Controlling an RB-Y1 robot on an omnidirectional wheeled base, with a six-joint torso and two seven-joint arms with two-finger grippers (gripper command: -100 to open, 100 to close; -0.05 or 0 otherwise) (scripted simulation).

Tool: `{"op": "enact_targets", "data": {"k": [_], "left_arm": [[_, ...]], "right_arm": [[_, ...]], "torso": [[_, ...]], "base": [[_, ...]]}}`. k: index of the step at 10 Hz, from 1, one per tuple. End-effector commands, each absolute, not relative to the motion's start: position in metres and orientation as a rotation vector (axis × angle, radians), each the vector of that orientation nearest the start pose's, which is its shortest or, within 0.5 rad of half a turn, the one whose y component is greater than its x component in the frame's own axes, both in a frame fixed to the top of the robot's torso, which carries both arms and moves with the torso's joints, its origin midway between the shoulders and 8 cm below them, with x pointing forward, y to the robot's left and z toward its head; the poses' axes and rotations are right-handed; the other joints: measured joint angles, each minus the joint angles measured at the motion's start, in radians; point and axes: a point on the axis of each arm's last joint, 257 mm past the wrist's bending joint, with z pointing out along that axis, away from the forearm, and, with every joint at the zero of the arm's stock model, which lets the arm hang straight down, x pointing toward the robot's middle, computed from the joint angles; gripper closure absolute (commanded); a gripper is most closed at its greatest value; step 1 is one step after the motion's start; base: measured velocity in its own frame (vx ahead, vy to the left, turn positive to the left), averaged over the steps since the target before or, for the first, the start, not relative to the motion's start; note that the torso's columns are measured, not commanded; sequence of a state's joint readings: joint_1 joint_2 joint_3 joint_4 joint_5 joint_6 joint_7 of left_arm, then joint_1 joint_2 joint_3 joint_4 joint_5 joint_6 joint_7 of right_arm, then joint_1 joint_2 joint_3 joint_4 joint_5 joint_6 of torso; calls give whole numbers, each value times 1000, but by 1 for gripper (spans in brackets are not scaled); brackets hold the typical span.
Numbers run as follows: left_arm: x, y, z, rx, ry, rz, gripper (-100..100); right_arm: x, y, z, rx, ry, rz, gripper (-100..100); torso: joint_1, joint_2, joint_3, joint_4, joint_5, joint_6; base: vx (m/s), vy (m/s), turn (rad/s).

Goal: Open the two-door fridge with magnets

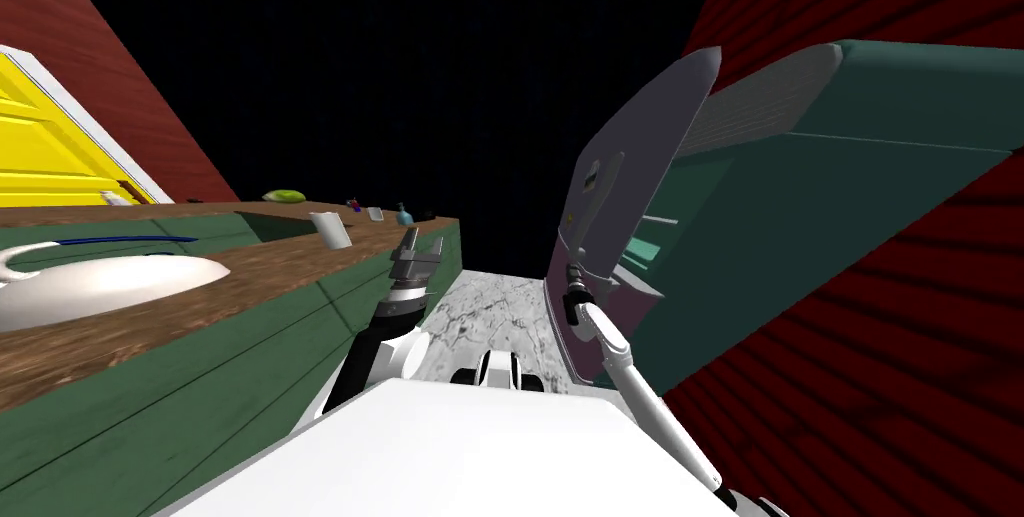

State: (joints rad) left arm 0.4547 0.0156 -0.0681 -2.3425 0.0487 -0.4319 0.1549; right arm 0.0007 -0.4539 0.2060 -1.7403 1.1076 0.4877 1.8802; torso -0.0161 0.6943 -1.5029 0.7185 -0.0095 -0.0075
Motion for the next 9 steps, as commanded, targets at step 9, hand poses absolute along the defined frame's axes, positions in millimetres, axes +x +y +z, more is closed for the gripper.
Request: {"op": "enact_targets", "data": {"k": [9], "left_arm": [[347,255,53,-714,534,-1573,0]], "right_arm": [[404,-453,-236,-1197,1666,-1771,100]], "torso": [[14,44,27,19,9,8]], "base": [[20,1,279]]}}
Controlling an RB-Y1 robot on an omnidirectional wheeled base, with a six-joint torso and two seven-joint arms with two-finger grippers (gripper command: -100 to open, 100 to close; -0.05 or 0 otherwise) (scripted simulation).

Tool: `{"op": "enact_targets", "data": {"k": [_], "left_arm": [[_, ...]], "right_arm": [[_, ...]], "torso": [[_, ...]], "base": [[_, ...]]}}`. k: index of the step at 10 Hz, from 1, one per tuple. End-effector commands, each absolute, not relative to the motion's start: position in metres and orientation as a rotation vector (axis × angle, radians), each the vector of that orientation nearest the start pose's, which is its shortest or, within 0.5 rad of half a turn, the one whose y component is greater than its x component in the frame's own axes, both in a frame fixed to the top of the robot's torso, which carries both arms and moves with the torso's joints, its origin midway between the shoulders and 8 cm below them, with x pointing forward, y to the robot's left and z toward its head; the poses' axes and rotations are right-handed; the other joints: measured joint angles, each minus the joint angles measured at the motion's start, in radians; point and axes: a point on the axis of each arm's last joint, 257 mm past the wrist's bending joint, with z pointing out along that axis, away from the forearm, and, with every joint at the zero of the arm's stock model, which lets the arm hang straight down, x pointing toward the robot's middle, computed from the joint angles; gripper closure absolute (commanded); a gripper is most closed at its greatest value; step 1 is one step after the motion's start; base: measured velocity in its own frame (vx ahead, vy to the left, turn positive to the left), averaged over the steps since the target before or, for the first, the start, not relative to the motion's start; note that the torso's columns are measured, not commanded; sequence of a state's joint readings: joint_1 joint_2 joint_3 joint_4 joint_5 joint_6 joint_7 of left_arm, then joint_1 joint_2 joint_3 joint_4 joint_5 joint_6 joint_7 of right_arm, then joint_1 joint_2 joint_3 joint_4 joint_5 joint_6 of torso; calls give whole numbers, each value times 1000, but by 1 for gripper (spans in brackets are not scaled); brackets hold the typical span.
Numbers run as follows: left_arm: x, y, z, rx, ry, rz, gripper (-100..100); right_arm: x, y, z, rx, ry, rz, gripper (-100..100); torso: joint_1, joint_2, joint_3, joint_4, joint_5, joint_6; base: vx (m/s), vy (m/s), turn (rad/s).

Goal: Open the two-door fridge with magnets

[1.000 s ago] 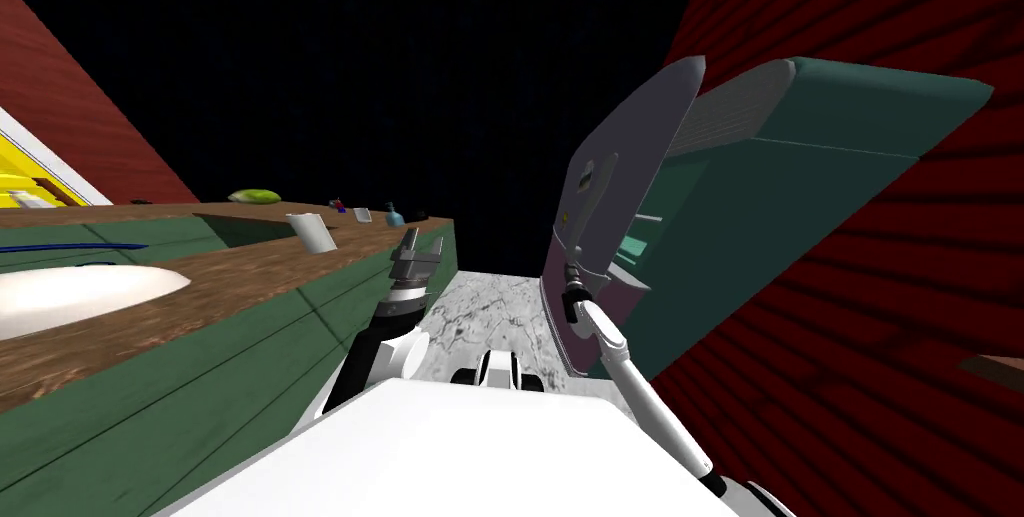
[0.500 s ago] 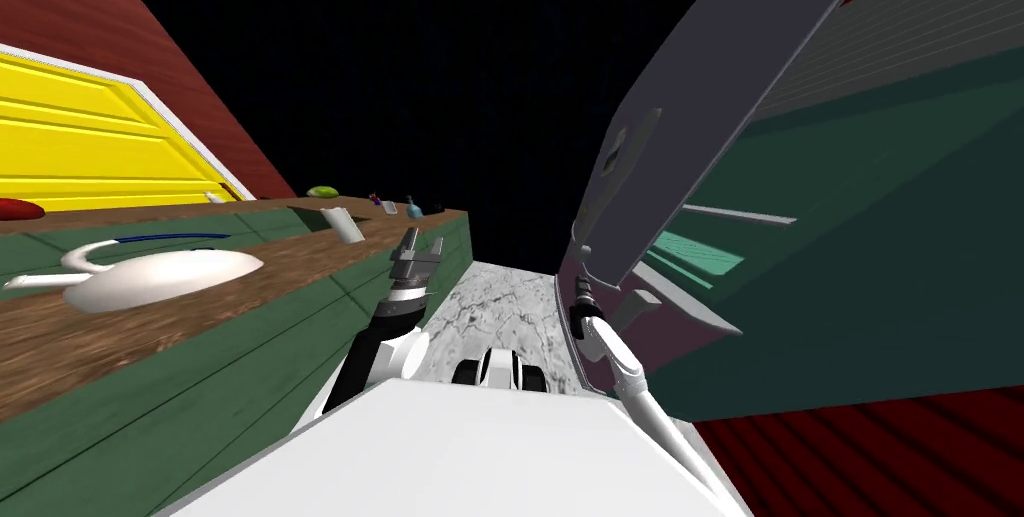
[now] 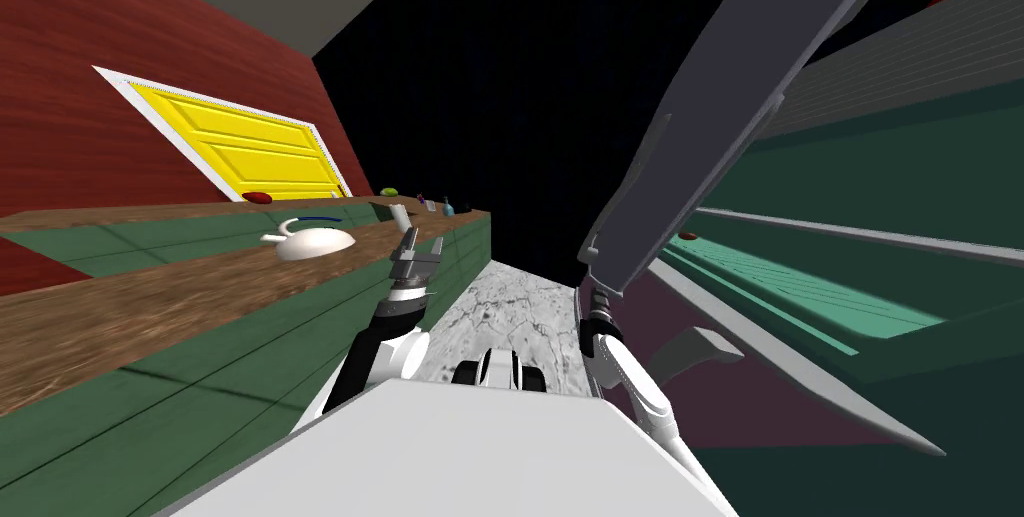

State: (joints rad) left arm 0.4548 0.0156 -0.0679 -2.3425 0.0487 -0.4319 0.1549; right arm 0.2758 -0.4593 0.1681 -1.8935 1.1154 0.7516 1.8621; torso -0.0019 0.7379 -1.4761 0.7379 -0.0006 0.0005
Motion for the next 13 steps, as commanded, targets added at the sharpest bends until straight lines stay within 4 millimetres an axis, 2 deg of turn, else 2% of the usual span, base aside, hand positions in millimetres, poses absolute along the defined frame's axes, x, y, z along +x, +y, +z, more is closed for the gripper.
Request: {"op": "enact_targets", "data": {"k": [1,2,3,6,7,9,10,13], "left_arm": [[347,255,53,-714,534,-1573,0],[347,255,53,-714,534,-1573,0],[347,255,53,-714,534,-1573,0],[347,254,53,-714,534,-1573,0],[347,255,53,-714,534,-1573,0],[347,255,53,-714,534,-1573,0],[347,255,53,-714,534,-1573,0],[347,255,53,-714,534,-1573,0]], "right_arm": [[400,-459,-235,-1181,1691,-1790,100],[397,-464,-235,-1170,1708,-1803,100],[376,-484,-220,-1102,1743,-1851,100],[335,-495,-221,-1061,1829,-1885,100],[318,-504,-230,-1067,1878,-1904,100],[299,-515,-234,-1041,1943,-1944,100],[279,-531,-220,-985,1965,-1990,100],[242,-536,-207,-905,2038,-2028,100]], "torso": [[0,0,0,0,0,0],[1,-1,0,0,0,0],[2,0,0,0,1,0],[3,0,0,0,1,-1],[2,1,1,0,1,0],[1,1,1,0,0,0],[1,1,0,0,0,0],[2,-1,0,0,1,-1]], "base": [[-2,-4,-17],[1,-3,-11],[29,11,333],[24,8,463],[-2,1,303],[-5,-1,24],[24,7,350],[23,1,451]]}}
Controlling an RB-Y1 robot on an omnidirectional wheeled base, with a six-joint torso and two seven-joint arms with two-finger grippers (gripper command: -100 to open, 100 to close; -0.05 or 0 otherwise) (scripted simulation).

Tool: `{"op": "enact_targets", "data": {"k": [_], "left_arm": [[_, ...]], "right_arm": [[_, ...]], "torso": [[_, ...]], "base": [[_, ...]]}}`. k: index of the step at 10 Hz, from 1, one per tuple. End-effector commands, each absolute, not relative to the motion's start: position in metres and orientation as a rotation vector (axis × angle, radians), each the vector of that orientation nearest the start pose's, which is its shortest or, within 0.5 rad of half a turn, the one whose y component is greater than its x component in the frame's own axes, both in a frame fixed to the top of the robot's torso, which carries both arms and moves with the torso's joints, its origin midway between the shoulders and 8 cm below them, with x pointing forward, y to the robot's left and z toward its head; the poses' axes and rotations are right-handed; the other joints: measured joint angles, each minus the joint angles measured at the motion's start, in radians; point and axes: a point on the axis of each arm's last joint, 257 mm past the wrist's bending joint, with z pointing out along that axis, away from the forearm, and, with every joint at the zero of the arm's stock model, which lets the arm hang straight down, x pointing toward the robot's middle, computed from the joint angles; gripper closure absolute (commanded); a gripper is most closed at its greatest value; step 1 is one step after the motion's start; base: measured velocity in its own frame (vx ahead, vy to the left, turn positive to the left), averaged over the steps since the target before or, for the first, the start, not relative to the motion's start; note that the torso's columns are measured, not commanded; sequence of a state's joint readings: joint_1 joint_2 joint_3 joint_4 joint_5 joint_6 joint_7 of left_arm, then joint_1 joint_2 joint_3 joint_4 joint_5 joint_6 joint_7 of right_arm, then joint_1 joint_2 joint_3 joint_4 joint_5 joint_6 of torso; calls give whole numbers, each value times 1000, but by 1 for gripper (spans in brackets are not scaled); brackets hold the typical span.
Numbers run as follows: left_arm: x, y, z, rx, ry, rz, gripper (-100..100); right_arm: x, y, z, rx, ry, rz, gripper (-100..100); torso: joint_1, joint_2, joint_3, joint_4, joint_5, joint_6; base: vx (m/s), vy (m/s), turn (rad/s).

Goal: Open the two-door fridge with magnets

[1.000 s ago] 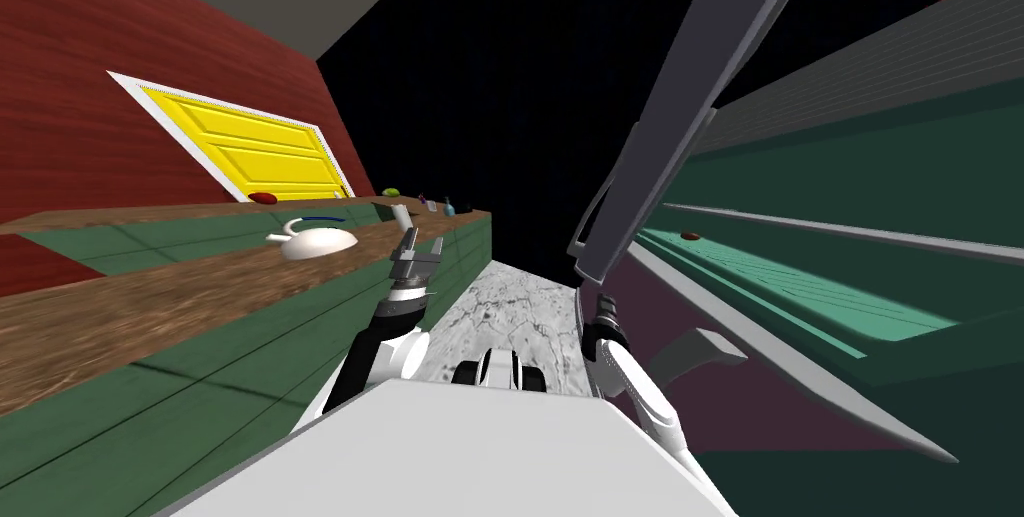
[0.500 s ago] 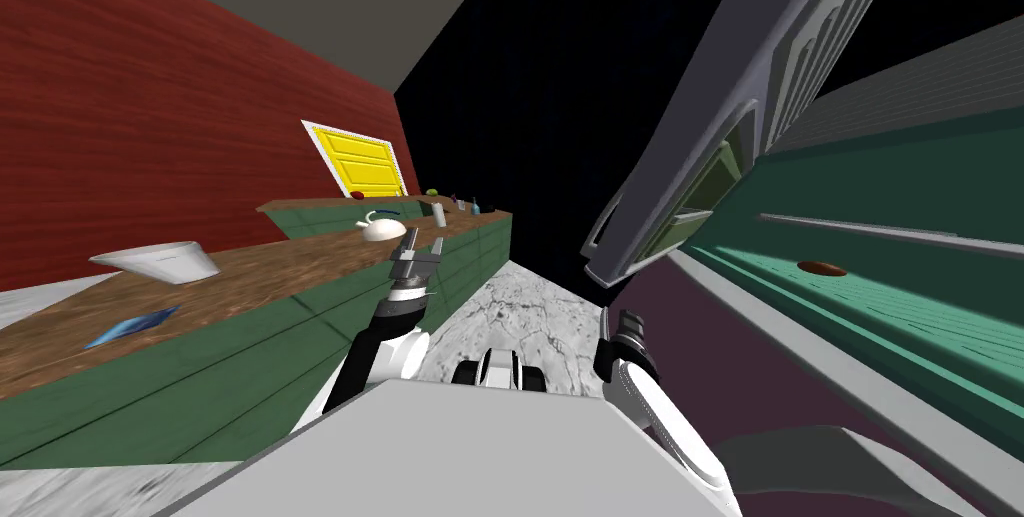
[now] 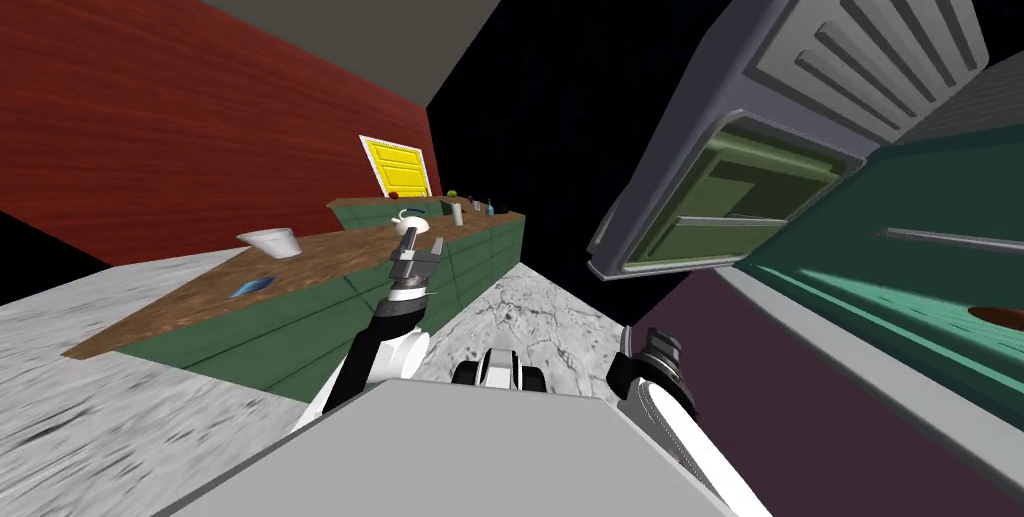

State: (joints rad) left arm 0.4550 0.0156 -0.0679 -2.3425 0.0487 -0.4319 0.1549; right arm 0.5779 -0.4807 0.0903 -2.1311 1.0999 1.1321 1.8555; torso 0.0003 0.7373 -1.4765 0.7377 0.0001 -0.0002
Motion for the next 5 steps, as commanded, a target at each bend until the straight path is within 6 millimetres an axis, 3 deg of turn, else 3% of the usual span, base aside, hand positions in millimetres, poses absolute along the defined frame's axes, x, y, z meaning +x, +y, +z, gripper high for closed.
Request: {"op": "enact_targets", "data": {"k": [1,3,4,5], "left_arm": [[347,255,53,-714,534,-1573,0],[347,255,53,-714,534,-1573,0],[347,255,53,-714,534,-1573,0],[347,255,53,-714,534,-1573,0]], "right_arm": [[224,-542,-213,-908,2084,-2050,100],[195,-551,-218,-886,2164,-2097,100],[177,-561,-197,-809,2168,-2145,100],[161,-561,-192,-792,2196,-2156,100]], "torso": [[0,1,1,0,0,0],[-1,2,2,1,0,1],[-1,1,1,1,0,0],[0,0,0,0,0,-1]], "base": [[4,-2,270],[0,0,43],[23,1,352],[36,-7,453]]}}
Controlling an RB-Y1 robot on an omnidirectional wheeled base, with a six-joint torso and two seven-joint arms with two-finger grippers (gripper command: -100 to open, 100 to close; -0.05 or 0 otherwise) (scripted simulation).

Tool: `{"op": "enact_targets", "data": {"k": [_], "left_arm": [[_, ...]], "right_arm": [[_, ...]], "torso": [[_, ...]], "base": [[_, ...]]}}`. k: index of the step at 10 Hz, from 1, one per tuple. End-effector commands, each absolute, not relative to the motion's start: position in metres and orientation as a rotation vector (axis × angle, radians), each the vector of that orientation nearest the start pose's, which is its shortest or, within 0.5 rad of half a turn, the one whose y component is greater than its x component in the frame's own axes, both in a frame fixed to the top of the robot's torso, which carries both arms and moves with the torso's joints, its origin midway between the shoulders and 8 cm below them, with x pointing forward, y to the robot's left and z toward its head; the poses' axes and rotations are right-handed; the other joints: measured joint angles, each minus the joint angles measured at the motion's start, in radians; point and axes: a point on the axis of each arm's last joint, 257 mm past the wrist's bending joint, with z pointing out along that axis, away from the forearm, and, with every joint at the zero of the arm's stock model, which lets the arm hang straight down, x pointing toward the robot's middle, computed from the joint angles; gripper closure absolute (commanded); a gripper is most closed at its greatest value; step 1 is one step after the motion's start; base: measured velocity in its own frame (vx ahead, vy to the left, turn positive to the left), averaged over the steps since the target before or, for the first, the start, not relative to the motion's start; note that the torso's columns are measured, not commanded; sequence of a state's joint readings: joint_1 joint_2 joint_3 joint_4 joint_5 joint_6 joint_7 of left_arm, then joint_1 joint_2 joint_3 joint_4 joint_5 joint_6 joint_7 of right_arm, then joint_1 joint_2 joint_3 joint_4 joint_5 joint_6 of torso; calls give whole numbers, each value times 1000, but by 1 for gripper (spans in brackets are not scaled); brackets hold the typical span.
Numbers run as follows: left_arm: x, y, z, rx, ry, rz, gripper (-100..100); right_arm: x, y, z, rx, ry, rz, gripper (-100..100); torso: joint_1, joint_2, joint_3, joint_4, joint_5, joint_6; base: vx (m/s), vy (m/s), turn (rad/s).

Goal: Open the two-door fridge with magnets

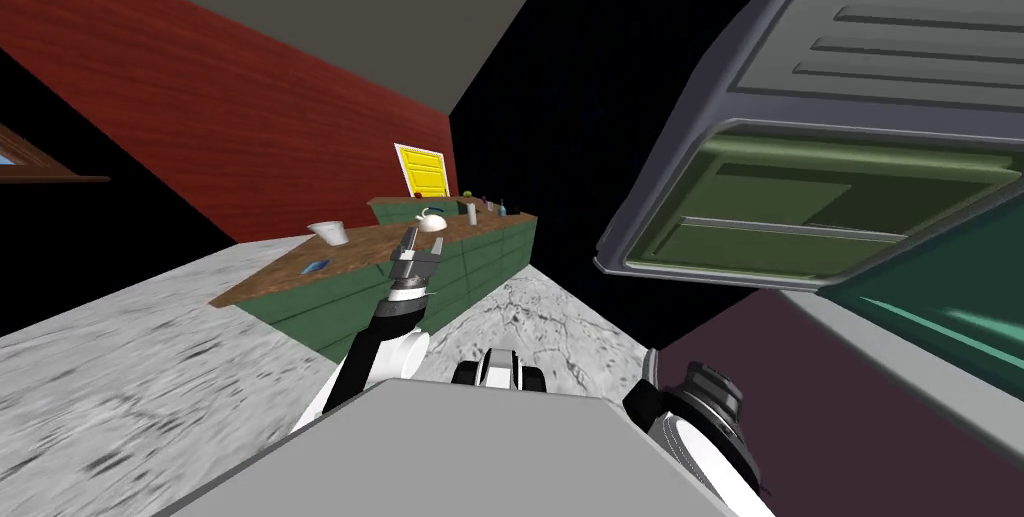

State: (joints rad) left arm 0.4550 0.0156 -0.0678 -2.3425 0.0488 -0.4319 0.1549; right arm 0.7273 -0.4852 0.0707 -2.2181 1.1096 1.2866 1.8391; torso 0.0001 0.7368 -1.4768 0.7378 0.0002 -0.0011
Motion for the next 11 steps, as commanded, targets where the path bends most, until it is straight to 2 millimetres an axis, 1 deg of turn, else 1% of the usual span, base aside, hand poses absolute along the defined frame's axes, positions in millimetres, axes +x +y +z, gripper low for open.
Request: {"op": "enact_targets", "data": {"k": [1,3,4,6,7,10,11], "left_arm": [[347,255,53,-714,534,-1573,0],[347,255,53,-714,534,-1573,0],[347,255,53,-714,534,-1573,0],[347,255,53,-714,534,-1573,0],[347,255,53,-714,534,-1573,0],[347,255,53,-714,534,-1573,0],[347,255,53,-714,534,-1573,0]], "right_arm": [[149,-560,-187,-768,2218,-2165,100],[113,-564,-189,-764,2299,-2210,100],[103,-566,-189,-746,2327,-2230,100],[92,-568,-187,-705,2359,-2257,100],[72,-575,-166,-633,2361,-2314,100],[35,-568,-149,-573,2429,-2348,100],[15,-568,-147,-569,2473,-2380,100]], "torso": [[0,-1,-1,0,0,1],[0,2,1,0,0,1],[0,3,2,1,0,2],[0,2,1,0,0,1],[0,1,1,0,0,1],[0,1,0,0,0,1],[0,2,1,0,0,1]], "base": [[25,-3,446],[6,1,361],[-2,0,107],[-4,2,-19],[28,2,335],[22,-9,460],[0,-3,312]]}}
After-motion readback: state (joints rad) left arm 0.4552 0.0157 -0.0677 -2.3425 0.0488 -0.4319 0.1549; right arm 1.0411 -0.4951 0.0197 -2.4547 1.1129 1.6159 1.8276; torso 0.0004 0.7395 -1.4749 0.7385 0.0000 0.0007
